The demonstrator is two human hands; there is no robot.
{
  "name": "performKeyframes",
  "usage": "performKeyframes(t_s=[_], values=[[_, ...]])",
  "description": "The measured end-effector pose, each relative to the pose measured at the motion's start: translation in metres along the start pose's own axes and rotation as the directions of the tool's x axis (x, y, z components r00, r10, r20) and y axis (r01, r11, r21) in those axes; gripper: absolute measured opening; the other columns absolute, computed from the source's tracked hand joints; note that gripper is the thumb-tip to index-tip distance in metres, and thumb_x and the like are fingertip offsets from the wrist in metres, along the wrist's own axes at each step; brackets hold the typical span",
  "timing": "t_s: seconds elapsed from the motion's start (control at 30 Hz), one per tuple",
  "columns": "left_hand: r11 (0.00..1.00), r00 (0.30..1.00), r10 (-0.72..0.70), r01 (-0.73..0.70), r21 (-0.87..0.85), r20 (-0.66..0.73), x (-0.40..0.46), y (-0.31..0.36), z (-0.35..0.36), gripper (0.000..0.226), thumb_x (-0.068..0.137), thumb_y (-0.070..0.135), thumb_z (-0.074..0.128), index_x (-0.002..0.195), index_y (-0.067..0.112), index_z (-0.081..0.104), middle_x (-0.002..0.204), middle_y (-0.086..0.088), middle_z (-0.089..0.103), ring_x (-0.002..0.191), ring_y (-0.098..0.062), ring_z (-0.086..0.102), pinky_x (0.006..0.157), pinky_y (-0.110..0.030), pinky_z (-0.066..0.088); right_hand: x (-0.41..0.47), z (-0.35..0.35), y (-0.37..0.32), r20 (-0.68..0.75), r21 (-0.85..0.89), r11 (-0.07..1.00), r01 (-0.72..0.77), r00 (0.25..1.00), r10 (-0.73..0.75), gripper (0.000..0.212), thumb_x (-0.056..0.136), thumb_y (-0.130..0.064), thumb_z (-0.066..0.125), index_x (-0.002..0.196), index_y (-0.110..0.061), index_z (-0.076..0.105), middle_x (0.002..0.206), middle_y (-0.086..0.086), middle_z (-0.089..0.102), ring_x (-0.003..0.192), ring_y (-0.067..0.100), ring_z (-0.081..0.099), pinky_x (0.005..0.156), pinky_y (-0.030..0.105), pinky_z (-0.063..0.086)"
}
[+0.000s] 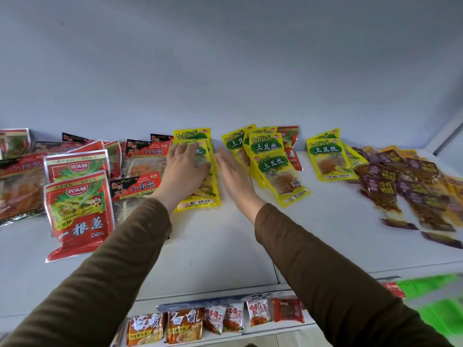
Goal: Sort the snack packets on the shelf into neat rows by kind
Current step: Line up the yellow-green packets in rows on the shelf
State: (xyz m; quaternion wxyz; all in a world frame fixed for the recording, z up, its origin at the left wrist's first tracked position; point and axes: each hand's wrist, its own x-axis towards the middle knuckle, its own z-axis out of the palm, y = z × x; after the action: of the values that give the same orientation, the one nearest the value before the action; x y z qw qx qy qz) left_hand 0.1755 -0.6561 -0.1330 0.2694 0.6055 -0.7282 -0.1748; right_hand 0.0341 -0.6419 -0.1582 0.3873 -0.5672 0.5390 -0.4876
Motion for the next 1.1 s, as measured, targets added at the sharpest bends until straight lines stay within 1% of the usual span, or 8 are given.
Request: performKeyframes(t_s=[0.1,0.2,0.3,0.5,0.77,0.83,0.97,1.1], values=[[0.998,0.997,0.065,-0.065,-0.008,-0.037,0.001,0.017,0.005,0.066,0.098,0.034,0.063,0.156,0.014,0.038,0.164,-0.014,0.031,0.154,-0.032,0.015,0.124,-0.042,0.011,-0.005,-0.028,0.0,-0.102,-0.154,0.982,0.112,0.986,-0.128,0.041,0.104,-0.031,0.052,0.143,-0.018,0.054,0.143,-0.004,0.055,0.134,0.011,0.047,0.108,0.027,0.038],[0.991,0.993,0.112,-0.114,-0.073,-0.03,0.0,0.037,0.014,0.068,0.096,0.032,0.066,0.156,0.015,0.038,0.163,-0.012,0.031,0.154,-0.031,0.016,0.124,-0.043,0.015,-0.008,-0.064,0.005,-0.177,-0.316,0.938,0.146,0.962,-0.209,0.039,0.101,-0.032,0.058,0.138,-0.019,0.057,0.137,-0.001,0.059,0.128,0.016,0.049,0.105,0.032,0.041],[0.979,0.989,0.151,-0.151,-0.139,-0.007,0.001,0.059,0.028,0.068,0.097,0.03,0.066,0.155,0.013,0.037,0.16,-0.011,0.035,0.151,-0.029,0.021,0.123,-0.041,0.013,-0.008,-0.102,0.012,-0.256,-0.359,0.928,0.097,0.946,-0.198,0.039,0.097,-0.024,0.065,0.134,-0.016,0.058,0.135,0.001,0.06,0.128,0.02,0.052,0.108,0.039,0.041],[0.979,0.987,0.145,-0.132,-0.156,0.073,0.01,0.094,0.063,0.073,0.096,0.032,0.068,0.158,0.014,0.032,0.16,-0.009,0.036,0.148,-0.029,0.025,0.119,-0.04,0.018,-0.001,-0.167,0.031,-0.321,-0.374,0.927,-0.03,0.942,-0.099,0.047,0.093,-0.022,0.07,0.137,-0.015,0.056,0.138,0.0,0.06,0.129,0.017,0.053,0.105,0.03,0.042],[0.994,0.995,0.046,-0.037,-0.104,0.087,0.029,0.129,0.118,0.085,0.092,0.035,0.071,0.161,0.015,0.025,0.165,-0.01,0.026,0.153,-0.03,0.018,0.124,-0.045,0.018,0.025,-0.222,0.061,-0.227,-0.314,0.943,-0.111,0.973,0.039,0.05,0.094,-0.025,0.069,0.139,-0.015,0.052,0.139,0.003,0.057,0.128,0.018,0.052,0.09,0.024,0.036],[0.997,0.997,-0.012,0.017,-0.07,0.078,0.035,0.133,0.13,0.092,0.091,0.037,0.073,0.162,0.016,0.019,0.169,-0.012,0.015,0.155,-0.032,0.009,0.125,-0.046,0.013,0.034,-0.231,0.066,-0.176,-0.314,0.942,-0.119,0.982,0.065,0.052,0.092,-0.025,0.071,0.14,-0.015,0.05,0.133,0.001,0.057,0.117,0.016,0.054,0.087,0.024,0.036],[0.982,0.982,-0.186,0.187,-0.038,0.032,0.047,0.133,0.148,0.105,0.089,0.045,0.073,0.164,0.023,0.003,0.171,-0.011,-0.009,0.157,-0.036,-0.002,0.126,-0.056,0.01,0.053,-0.238,0.074,-0.082,-0.245,0.957,-0.155,0.987,0.138,0.055,0.091,-0.027,0.072,0.139,-0.017,0.048,0.106,-0.012,0.05,0.083,-0.001,0.048,0.062,0.013,0.034],[0.941,0.948,-0.318,0.313,-0.13,-0.022,0.056,0.128,0.158,0.118,0.084,0.038,0.083,0.164,0.022,-0.002,0.17,-0.018,-0.008,0.156,-0.041,0.007,0.126,-0.05,0.014,0.07,-0.238,0.078,-0.061,-0.176,0.964,-0.201,0.979,0.193,0.044,0.09,-0.018,0.073,0.121,-0.023,0.041,0.088,-0.022,0.044,0.069,-0.012,0.051,0.05,0.007,0.036]])
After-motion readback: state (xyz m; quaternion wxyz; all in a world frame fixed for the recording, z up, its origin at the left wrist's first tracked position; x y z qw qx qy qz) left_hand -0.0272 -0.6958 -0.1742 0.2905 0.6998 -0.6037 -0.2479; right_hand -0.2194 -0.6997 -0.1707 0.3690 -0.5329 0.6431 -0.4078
